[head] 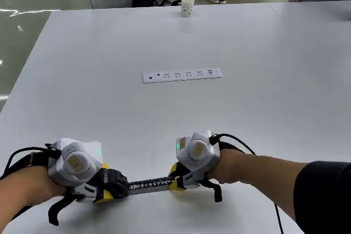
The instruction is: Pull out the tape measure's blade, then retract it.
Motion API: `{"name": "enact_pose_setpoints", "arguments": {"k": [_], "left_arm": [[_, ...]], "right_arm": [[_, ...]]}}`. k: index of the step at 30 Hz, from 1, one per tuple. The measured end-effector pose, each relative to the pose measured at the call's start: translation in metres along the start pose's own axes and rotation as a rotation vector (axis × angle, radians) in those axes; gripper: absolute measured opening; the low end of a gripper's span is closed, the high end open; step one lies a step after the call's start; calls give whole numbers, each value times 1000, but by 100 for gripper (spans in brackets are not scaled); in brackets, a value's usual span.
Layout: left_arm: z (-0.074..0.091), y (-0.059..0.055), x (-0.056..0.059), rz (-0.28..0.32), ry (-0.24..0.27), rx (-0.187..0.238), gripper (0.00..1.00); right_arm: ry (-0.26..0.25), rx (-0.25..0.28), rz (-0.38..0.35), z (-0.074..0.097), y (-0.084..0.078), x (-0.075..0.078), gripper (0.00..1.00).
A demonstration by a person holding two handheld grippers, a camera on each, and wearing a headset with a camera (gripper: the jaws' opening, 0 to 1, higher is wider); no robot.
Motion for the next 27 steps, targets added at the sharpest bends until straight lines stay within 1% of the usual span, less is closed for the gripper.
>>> {"name": "enact_pose_setpoints", "arguments": {"k": [10, 18, 27], "left_arm": [[0, 0, 0, 0, 1, -1, 32], [0, 0, 0, 4, 6, 1, 32], [0, -1, 0, 11, 9, 5, 32]], "right_arm": [[5, -9, 0, 5, -5, 1, 10], [2, -19, -4, 12, -14, 2, 10], [-4, -24, -6, 17, -18, 2, 10]]}}
Point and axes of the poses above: the centre of the closed fingertips' face, and the gripper's own axes: z roughly backward along the fingers, x roughly to its right, y roughly out of its top, the point moved 1 cm from there along z, roughly backward along the fingers, and after that the axes turned 5 degrees about x, right-handed, at the moved point
